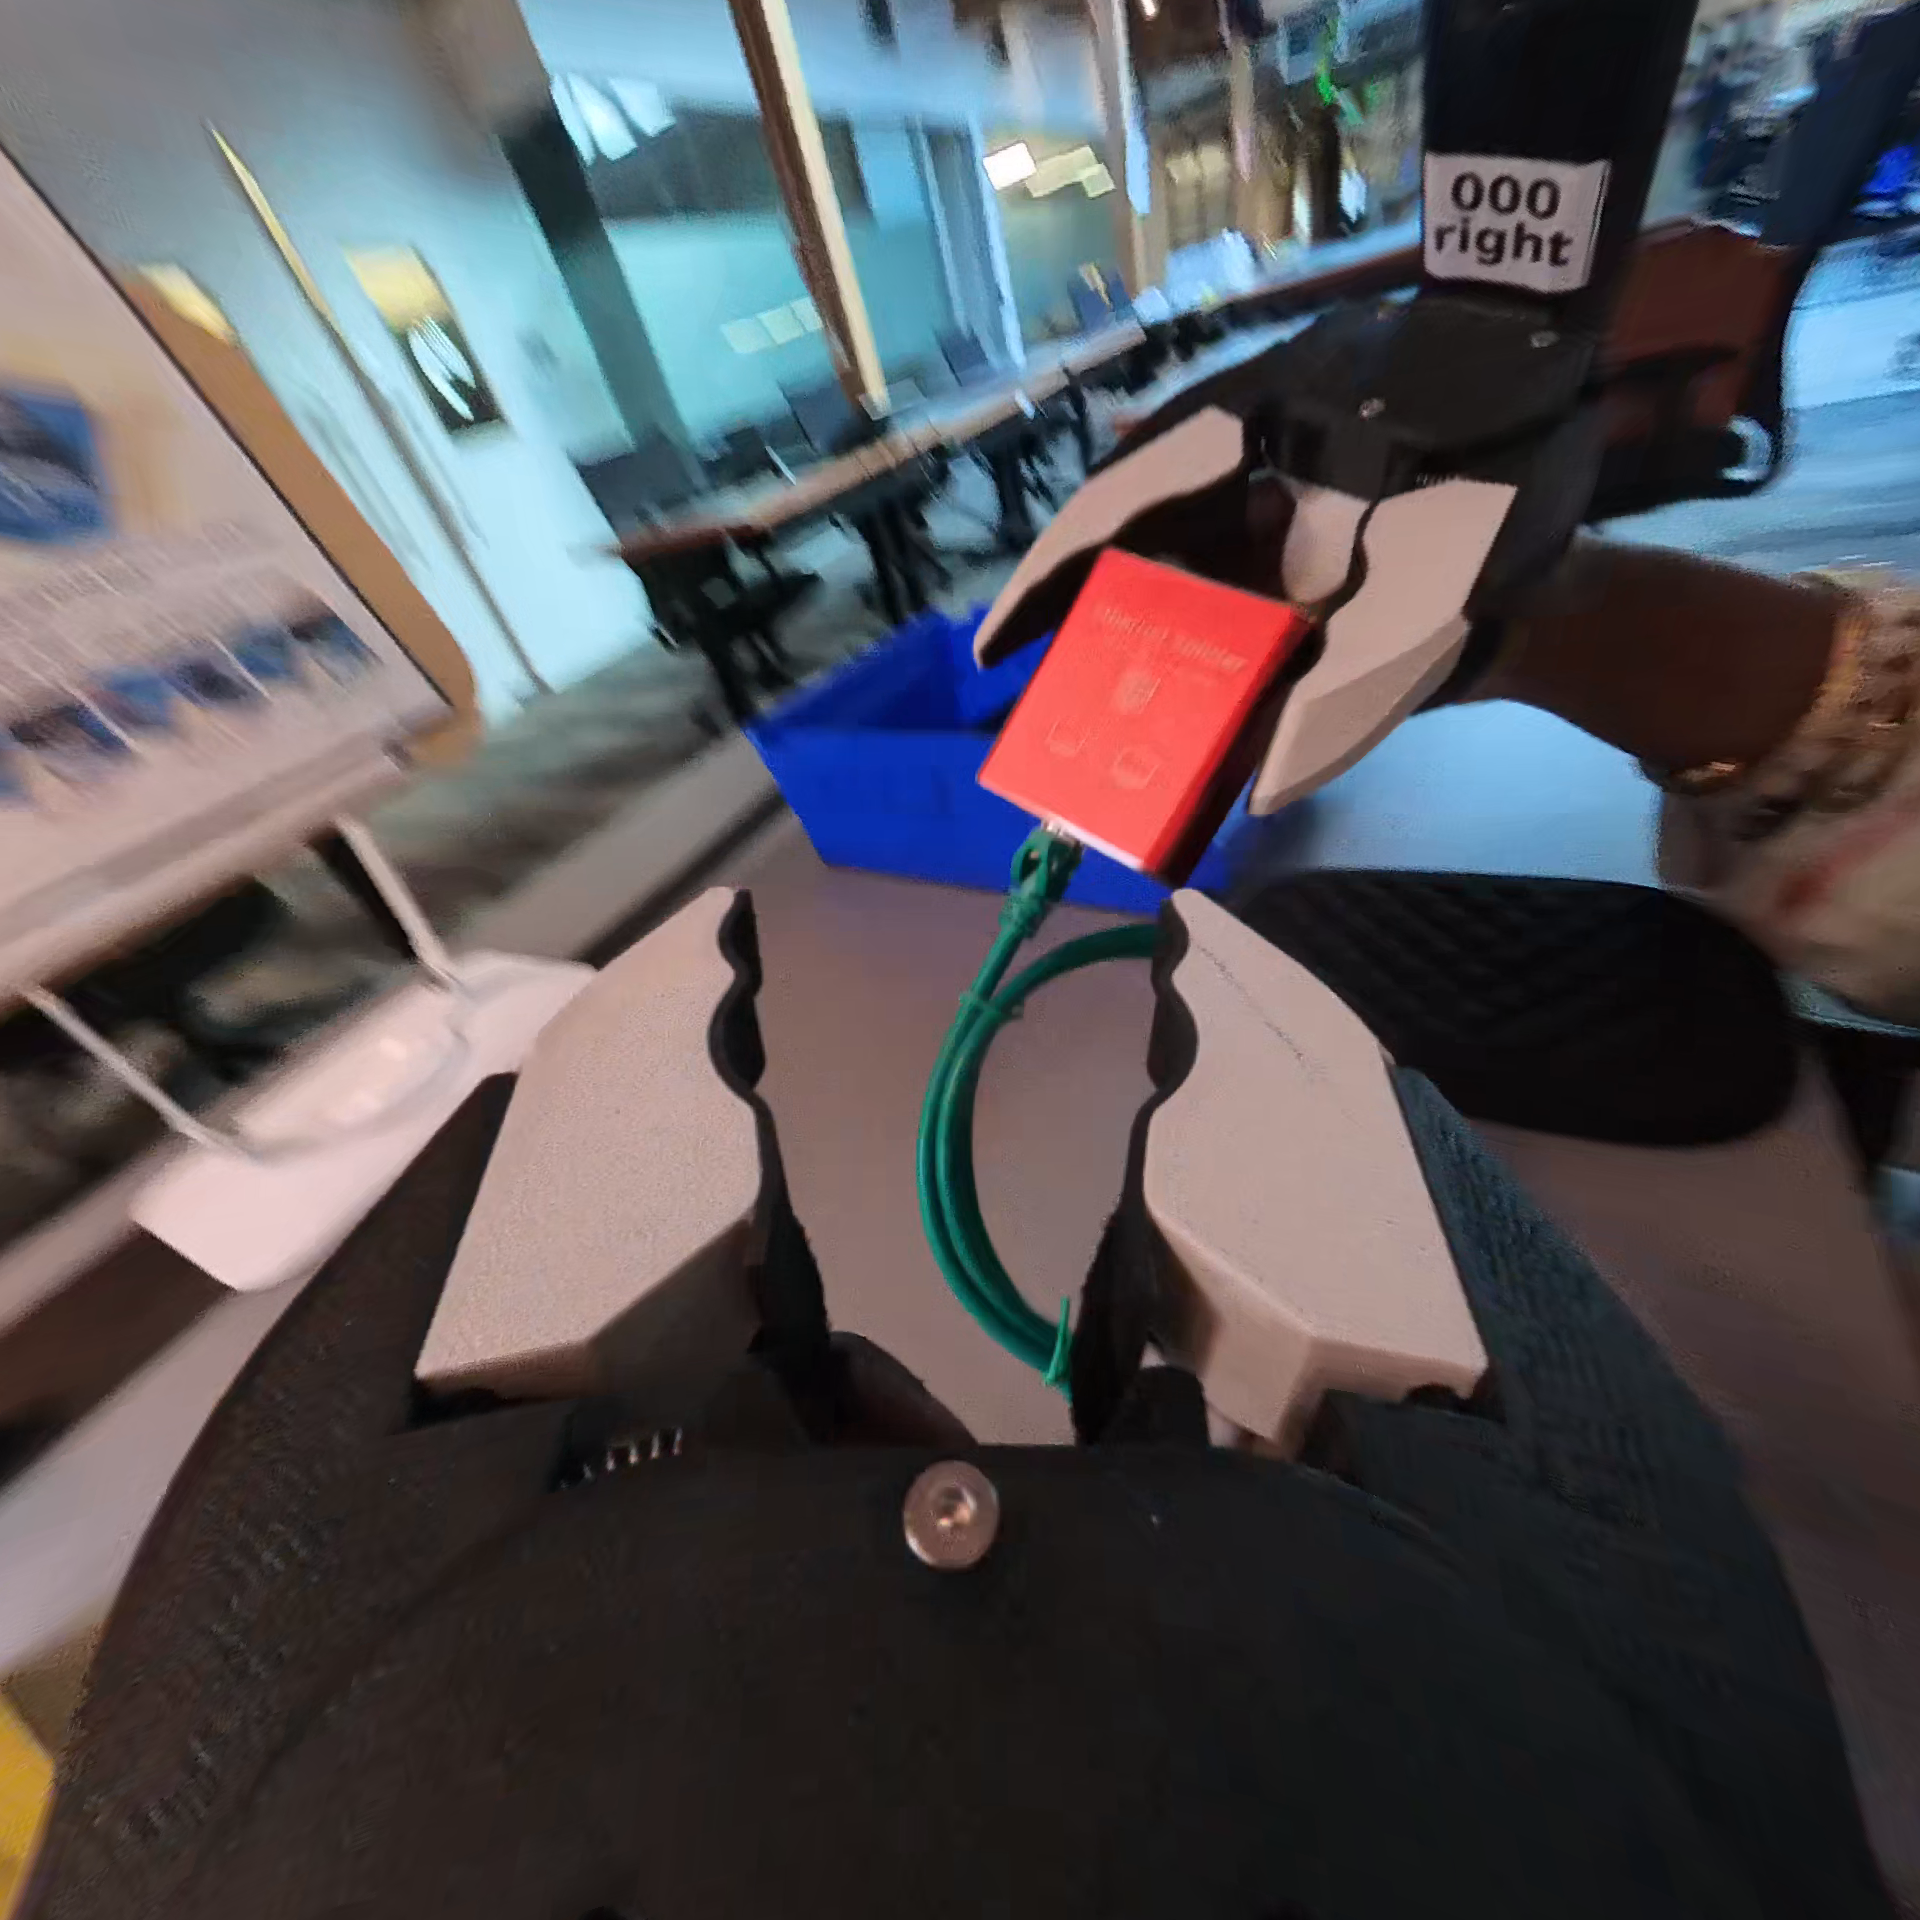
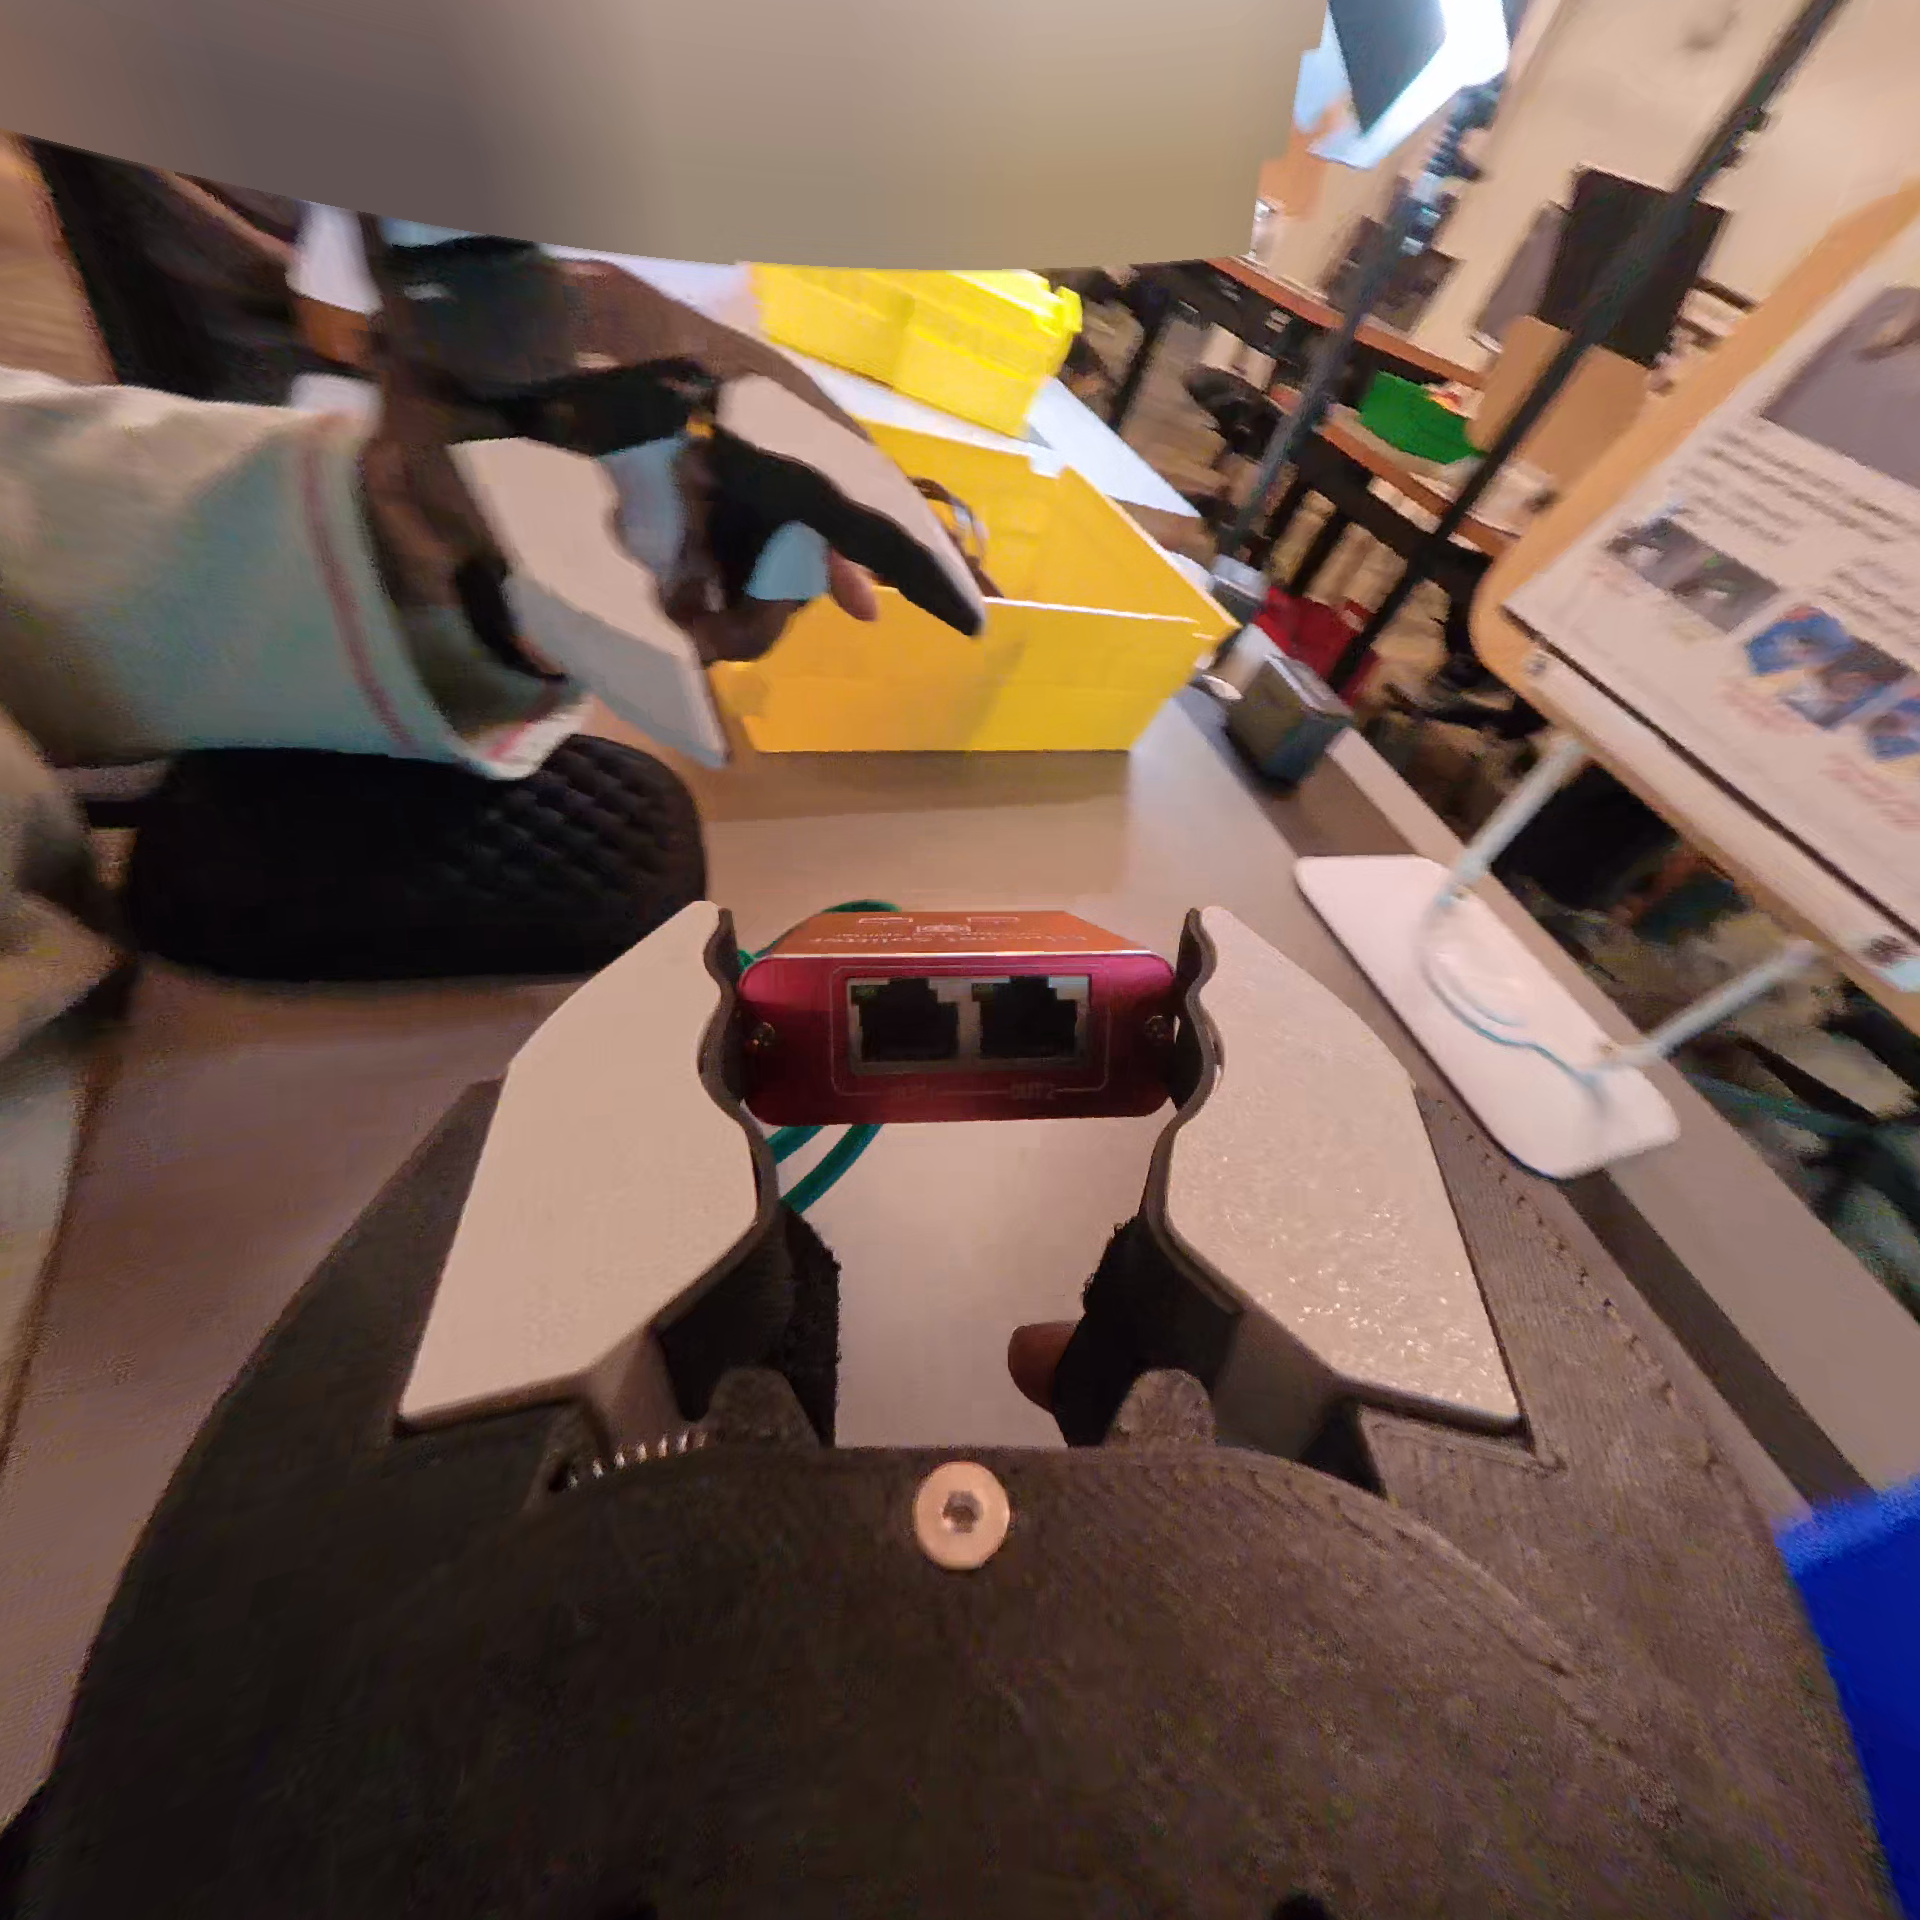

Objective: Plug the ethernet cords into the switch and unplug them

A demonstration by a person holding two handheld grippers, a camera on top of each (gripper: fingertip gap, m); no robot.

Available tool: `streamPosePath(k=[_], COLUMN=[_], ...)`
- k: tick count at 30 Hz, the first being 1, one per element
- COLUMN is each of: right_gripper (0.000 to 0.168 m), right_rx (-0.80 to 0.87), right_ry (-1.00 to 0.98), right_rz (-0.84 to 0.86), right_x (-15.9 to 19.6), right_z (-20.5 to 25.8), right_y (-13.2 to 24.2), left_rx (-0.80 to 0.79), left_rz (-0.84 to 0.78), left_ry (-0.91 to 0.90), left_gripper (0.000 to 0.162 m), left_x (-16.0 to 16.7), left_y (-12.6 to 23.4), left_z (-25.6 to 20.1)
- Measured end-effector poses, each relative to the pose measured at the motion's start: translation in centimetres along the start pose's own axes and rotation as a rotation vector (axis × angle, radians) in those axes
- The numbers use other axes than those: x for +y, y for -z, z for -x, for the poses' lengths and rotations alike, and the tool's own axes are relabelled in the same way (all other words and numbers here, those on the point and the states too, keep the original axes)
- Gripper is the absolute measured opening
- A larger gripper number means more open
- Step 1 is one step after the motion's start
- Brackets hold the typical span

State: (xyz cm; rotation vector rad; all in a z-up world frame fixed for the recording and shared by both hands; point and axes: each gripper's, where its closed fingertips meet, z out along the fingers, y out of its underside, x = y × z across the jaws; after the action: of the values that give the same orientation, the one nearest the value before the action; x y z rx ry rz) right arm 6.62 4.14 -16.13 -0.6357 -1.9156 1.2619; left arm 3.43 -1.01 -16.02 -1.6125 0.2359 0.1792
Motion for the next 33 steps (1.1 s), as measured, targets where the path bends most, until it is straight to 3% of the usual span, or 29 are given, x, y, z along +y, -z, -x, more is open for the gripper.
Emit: streamPosePath(k=[5,7,11,13,16,18,20,23,25,27,28,30,32,33], right_gripper=[0.081,0.081,0.081,0.081,0.081,0.078,0.098,0.100,0.080,0.064,0.058,0.031,0.029,0.028], right_rx=[0.223,0.301,0.355,0.352,0.320,0.202,0.084,0.056,0.111,0.184,0.199,0.190,0.215,0.238], right_ry=[-0.149,-0.192,-0.211,-0.233,-0.239,-0.198,-0.114,0.266,0.600,0.814,0.872,0.932,0.923,0.920], right_rz=[0.036,0.048,0.067,0.062,0.052,0.031,0.002,0.093,0.209,0.290,0.294,0.321,0.352,0.379], right_x=[-1.1,-0.9,-0.6,-0.6,-0.4,-0.6,-0.9,0.4,1.6,1.9,1.6,1.7,1.9,2.2], right_z=[-1.4,-1.6,-1.1,-0.4,0.3,1.4,2.5,3.1,2.8,2.4,2.5,2.7,2.4,2.0], right_y=[-1.1,-1.5,-2.4,-3.0,-3.5,-3.5,-2.7,-1.1,-0.8,-1.3,-1.6,-2.0,-2.0,-2.0], left_rx=[-0.284,-0.339,-0.247,-0.278,-0.229,-0.164,-0.104,0.029,0.100,0.158,0.179,0.188,0.162,0.148], left_rz=[-0.015,-0.015,0.034,0.025,0.025,0.013,0.025,0.056,0.064,0.071,0.075,0.082,0.106,0.148], left_ry=[-0.507,-0.623,-0.533,-0.526,-0.535,-0.539,-0.576,-0.659,-0.692,-0.732,-0.741,-0.742,-0.709,-0.644], left_gripper=[0.062,0.059,0.052,0.030,0.027,0.027,0.027,0.027,0.027,0.027,0.027,0.027,0.029,0.039], left_x=[0.0,0.4,2.1,1.9,2.3,2.4,2.6,3.2,3.2,3.3,3.4,3.5,3.6,3.7], left_y=[-2.4,-3.4,-4.6,-4.2,-3.6,-3.1,-2.6,-2.2,-2.5,-2.9,-3.2,-3.6,-3.6,-3.3], left_z=[-1.2,-1.4,-2.1,-1.7,-1.7,-1.7,-1.3,-1.4,-1.8,-2.4,-2.8,-3.1,-2.8,-2.4])
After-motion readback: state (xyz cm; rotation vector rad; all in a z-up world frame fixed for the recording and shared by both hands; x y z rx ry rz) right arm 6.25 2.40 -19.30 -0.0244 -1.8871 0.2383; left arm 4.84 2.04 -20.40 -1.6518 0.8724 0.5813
